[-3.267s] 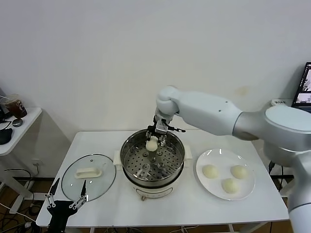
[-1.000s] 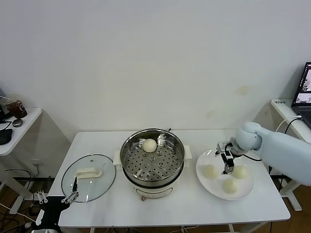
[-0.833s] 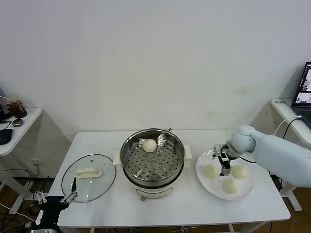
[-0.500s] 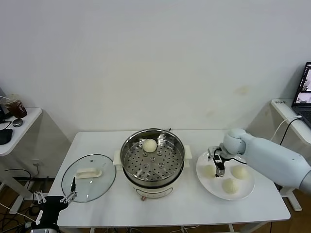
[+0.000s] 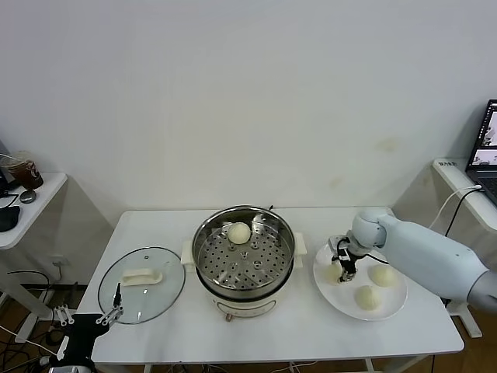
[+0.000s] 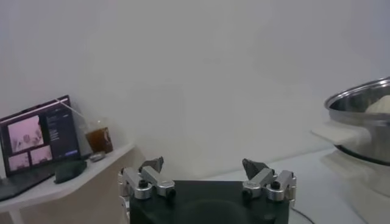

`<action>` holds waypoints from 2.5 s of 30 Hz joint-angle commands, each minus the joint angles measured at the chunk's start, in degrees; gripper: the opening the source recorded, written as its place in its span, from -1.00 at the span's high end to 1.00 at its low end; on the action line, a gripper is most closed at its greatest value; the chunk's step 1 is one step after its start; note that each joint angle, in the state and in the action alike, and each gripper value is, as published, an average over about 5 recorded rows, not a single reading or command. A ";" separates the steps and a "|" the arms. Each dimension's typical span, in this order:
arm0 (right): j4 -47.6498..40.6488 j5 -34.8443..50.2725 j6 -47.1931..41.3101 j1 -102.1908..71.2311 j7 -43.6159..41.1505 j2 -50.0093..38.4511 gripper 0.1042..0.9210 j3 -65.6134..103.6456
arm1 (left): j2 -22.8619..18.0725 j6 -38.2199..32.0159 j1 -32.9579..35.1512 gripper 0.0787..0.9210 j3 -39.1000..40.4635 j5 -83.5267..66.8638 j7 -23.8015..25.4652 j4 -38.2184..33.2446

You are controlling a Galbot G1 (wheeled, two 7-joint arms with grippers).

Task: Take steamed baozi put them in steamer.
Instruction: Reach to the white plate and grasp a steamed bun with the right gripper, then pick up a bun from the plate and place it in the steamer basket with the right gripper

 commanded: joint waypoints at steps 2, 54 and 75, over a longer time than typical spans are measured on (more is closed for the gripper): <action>0.49 0.54 -0.10 1.72 -0.66 -0.11 -0.04 -0.49 | -0.03 0.14 0.10 -0.77 0.09 0.13 0.09 -0.42; 1.02 42.06 -27.01 27.83 13.99 37.06 0.11 -23.40 | 0.54 1.49 -0.02 -0.77 -1.24 1.06 0.80 -6.56; 0.87 39.02 -26.96 27.30 12.46 36.04 -0.17 -23.35 | 0.59 1.54 0.05 -0.77 -1.48 0.89 0.90 -6.69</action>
